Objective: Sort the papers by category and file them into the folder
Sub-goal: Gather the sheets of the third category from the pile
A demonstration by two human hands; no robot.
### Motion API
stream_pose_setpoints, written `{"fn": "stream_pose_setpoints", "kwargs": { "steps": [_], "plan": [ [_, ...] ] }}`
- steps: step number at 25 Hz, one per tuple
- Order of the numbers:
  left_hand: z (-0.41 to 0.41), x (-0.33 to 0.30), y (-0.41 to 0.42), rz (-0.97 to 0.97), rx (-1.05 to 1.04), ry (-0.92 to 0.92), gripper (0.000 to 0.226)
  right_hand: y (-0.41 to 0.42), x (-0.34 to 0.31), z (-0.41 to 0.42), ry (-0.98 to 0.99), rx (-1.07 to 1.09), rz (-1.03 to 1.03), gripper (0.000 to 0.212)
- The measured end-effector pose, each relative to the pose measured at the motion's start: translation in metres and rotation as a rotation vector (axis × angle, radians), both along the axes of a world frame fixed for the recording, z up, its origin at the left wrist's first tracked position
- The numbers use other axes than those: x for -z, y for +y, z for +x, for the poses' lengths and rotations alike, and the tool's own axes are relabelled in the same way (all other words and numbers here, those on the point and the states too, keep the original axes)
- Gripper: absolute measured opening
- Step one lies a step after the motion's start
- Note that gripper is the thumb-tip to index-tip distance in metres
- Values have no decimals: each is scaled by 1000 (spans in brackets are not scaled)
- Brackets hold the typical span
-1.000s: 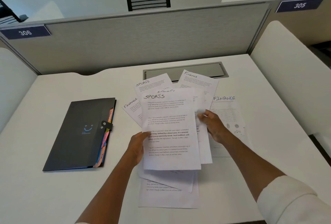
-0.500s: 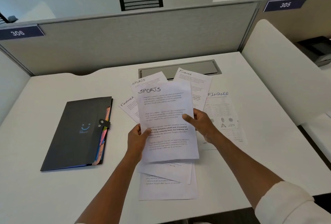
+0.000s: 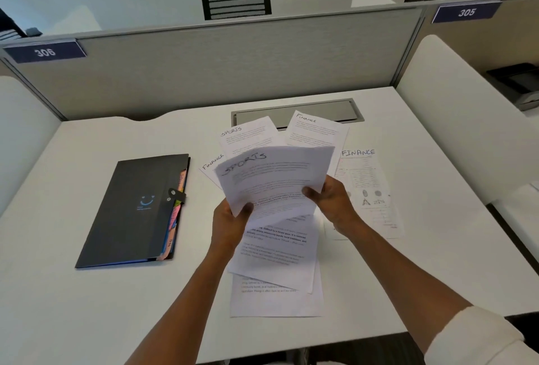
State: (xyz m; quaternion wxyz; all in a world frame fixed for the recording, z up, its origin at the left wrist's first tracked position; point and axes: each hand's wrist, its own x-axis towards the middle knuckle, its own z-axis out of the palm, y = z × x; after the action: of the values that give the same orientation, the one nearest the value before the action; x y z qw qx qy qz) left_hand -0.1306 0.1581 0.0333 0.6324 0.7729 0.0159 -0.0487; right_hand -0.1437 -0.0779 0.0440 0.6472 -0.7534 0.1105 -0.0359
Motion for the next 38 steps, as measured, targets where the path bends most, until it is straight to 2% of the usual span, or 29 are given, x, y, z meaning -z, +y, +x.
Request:
{"fn": "stream_pose_setpoints", "kwargs": {
  "steps": [3,6,10,13,19,21,24,28,34,38],
  "plan": [
    [-7,3,-1,50,-7,-28,20,3,17,-10,68,18,-79,22],
    [-13,0,-3,55,-41,-64,28,6,18,-20,12,51,-134,26],
    [-21,13,-4,112,33,-45,29,3,30,-36,87,-3,-220,31],
    [-23,15,-7,87,22,-40,32,1,34,-42,78,20,-204,31],
    [-11,10,-17,145,94,43,14,3,38,-32,98,37,-167,44],
    [-4,12,-12,159,92,40,20,6,37,-25,80,45,-174,47],
    [4,16,3,197,85,68,36,9,33,-12,109,-26,-221,34],
    [9,31,29,186,38,216,29,11,35,8,229,-69,-211,5],
    [10,60,70,100,-94,388,27,2,42,57,389,18,-241,13],
    [14,73,82,19,-135,468,27,-6,47,101,419,51,-406,8]
  ]
}}
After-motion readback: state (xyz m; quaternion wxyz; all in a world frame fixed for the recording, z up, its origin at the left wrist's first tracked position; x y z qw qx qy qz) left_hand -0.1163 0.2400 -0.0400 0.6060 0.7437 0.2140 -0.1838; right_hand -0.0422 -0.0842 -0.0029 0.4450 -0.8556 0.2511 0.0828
